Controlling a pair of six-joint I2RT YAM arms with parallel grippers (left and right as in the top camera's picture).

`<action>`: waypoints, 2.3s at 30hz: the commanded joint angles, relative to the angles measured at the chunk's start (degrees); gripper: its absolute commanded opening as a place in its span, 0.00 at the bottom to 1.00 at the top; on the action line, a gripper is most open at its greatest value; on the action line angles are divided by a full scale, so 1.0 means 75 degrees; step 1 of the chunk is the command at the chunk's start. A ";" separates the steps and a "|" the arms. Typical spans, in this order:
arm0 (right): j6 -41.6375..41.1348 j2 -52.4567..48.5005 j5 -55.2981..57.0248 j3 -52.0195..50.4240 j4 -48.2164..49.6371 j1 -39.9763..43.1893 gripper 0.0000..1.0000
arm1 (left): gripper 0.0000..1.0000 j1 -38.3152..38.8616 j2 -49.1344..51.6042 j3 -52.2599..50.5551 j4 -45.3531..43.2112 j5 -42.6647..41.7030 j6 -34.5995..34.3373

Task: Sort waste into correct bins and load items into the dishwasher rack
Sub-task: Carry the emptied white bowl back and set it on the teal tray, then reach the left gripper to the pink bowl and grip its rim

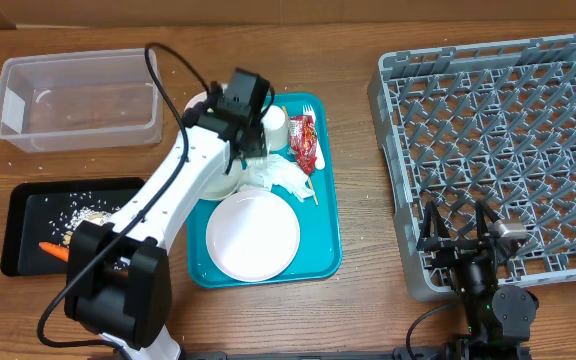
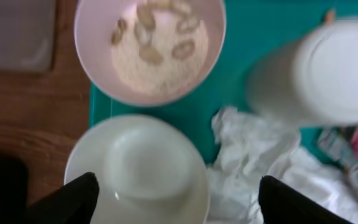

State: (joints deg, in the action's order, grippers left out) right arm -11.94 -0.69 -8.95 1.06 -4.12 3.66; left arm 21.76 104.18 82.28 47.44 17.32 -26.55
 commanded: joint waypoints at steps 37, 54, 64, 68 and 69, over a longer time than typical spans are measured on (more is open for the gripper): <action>0.0029 0.0061 0.0047 -0.0079 0.0026 0.0029 1.00 | 0.99 -0.1527 0.2092 0.4138 0.2375 -0.2856 0.2964; 0.0029 0.0061 0.0047 -0.0079 0.0026 0.0029 1.00 | 0.96 -0.1469 0.3453 0.4144 0.2022 -0.2853 0.3054; 0.0029 0.0061 0.0047 -0.0079 0.0026 0.0029 1.00 | 0.79 -0.1294 0.3695 0.4144 0.1836 -0.2661 0.3724; 0.0029 0.0061 0.0047 -0.0079 0.0026 0.0029 1.00 | 0.72 -0.1201 0.3695 0.4095 0.1801 -0.2270 0.3818; 0.0029 0.0061 0.0047 -0.0079 0.0026 0.0029 1.00 | 0.70 -0.1169 0.3695 0.4092 0.1813 -0.2226 0.3905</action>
State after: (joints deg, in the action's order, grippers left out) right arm -11.97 -0.69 -8.97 1.06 -4.14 3.68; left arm 12.08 131.44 112.29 61.14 -2.33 0.30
